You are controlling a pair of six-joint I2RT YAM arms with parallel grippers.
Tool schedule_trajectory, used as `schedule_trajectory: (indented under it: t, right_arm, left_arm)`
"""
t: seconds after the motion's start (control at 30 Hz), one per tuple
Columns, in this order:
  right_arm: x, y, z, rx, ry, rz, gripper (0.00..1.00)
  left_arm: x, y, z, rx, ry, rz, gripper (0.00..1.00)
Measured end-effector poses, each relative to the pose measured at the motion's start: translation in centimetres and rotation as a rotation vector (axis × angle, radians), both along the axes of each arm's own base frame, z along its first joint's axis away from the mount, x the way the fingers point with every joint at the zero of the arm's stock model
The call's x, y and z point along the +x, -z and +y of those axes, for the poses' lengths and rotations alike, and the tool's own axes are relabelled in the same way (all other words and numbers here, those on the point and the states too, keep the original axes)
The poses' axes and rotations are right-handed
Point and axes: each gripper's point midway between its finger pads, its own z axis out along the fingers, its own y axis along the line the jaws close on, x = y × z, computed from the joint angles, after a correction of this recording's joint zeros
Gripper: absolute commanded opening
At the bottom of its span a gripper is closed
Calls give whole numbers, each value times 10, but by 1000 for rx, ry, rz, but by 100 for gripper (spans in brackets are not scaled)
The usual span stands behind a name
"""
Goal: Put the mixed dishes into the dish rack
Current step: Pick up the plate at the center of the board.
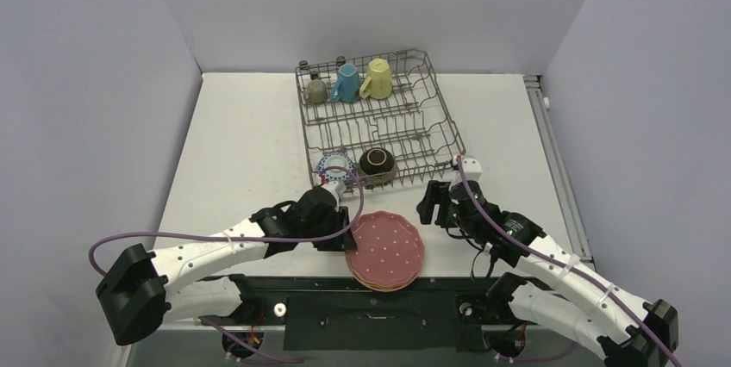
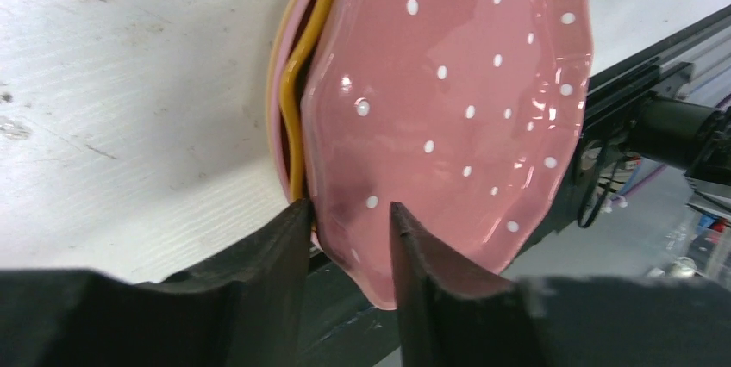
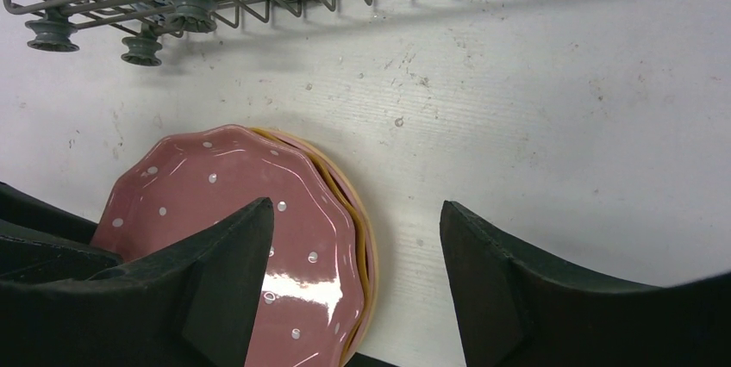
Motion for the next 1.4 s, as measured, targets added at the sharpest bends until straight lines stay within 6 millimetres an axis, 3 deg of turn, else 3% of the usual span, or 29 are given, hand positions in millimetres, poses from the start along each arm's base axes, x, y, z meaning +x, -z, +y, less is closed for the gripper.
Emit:
schedule_trajectory:
  t: [0.03, 0.2, 0.3, 0.5, 0.97, 1.4]
  right_arm:
    - [0, 2, 0, -4, 1, 3, 66]
    - [-1, 3, 1, -10, 2, 4, 65]
    - [-1, 3, 1, -11, 5, 4, 65]
    - [-1, 4, 1, -17, 6, 2, 65]
    - [-3, 12, 6, -35, -13, 27, 64]
    - [-14, 3, 40, 91, -153, 51, 64]
  left_arm:
    - [0, 1, 0, 3, -1, 0, 23]
    - [-1, 8, 4, 23, -3, 9, 13]
    - [-1, 8, 4, 25, -4, 10, 0]
    - [1, 9, 8, 40, -20, -1, 0]
    - [-3, -11, 34, 51, -53, -59, 0]
    - [-7, -19, 54, 17, -106, -60, 0]
